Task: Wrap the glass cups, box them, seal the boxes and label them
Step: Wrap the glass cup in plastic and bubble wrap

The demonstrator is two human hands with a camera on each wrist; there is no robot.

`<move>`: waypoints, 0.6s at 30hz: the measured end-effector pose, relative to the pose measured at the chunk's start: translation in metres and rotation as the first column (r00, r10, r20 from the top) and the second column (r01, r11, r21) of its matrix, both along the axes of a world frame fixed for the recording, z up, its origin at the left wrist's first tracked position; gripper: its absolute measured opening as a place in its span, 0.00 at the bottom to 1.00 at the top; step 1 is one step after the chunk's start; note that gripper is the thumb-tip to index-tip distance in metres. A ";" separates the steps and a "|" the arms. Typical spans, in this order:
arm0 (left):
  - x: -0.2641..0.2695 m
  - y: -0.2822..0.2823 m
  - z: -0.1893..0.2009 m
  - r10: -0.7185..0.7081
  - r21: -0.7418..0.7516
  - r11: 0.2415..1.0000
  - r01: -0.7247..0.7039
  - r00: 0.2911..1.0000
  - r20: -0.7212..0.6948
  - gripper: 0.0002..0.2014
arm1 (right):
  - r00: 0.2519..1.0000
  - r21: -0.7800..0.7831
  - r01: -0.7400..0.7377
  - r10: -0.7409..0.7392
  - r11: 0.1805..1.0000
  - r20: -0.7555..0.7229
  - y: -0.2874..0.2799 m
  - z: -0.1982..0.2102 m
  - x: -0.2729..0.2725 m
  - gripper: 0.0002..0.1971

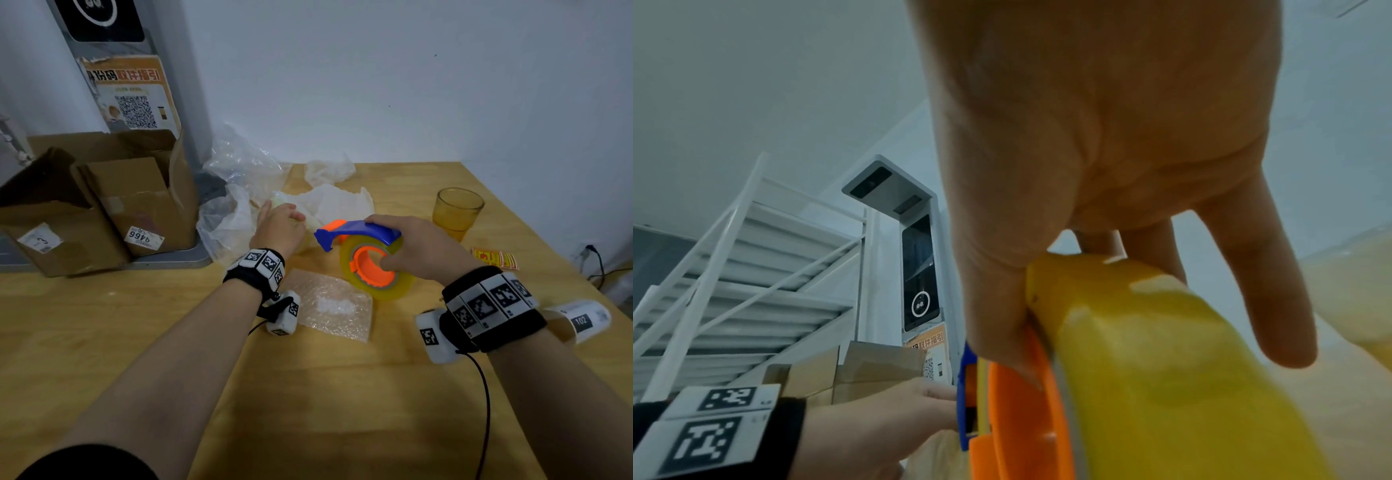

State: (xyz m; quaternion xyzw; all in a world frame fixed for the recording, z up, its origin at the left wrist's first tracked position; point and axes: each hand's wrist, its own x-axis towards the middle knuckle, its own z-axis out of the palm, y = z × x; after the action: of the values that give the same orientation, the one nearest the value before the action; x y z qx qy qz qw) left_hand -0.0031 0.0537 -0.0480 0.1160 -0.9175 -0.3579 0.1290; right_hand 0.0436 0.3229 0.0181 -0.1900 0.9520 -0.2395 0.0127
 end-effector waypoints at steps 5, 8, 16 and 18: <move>0.001 0.001 0.002 -0.018 0.030 0.999 0.018 1.000 0.008 0.09 | 0.999 0.157 -0.012 0.018 0.987 -0.033 -0.003 0.006 0.004 0.40; 0.004 0.002 0.003 -0.044 0.028 0.999 0.043 0.999 0.009 0.19 | 0.995 0.284 -0.033 0.059 0.958 -0.082 -0.016 0.017 0.008 0.37; 0.003 0.004 -0.003 -0.037 -0.061 0.997 0.038 0.999 0.023 0.20 | 0.992 0.432 0.023 0.033 0.902 -0.121 -0.060 0.038 -0.005 0.29; 0.001 0.005 -0.002 -0.034 -0.061 0.998 0.035 0.999 0.025 0.19 | 0.993 0.443 0.034 0.022 0.896 -0.120 -0.065 0.045 -0.008 0.28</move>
State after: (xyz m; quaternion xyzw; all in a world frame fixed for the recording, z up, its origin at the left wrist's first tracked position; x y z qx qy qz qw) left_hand -0.0022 0.0583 -0.0504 0.1004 -0.9313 -0.3305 0.1155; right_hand 0.0356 0.2575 0.0628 -0.1936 0.9811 -0.0038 -0.0032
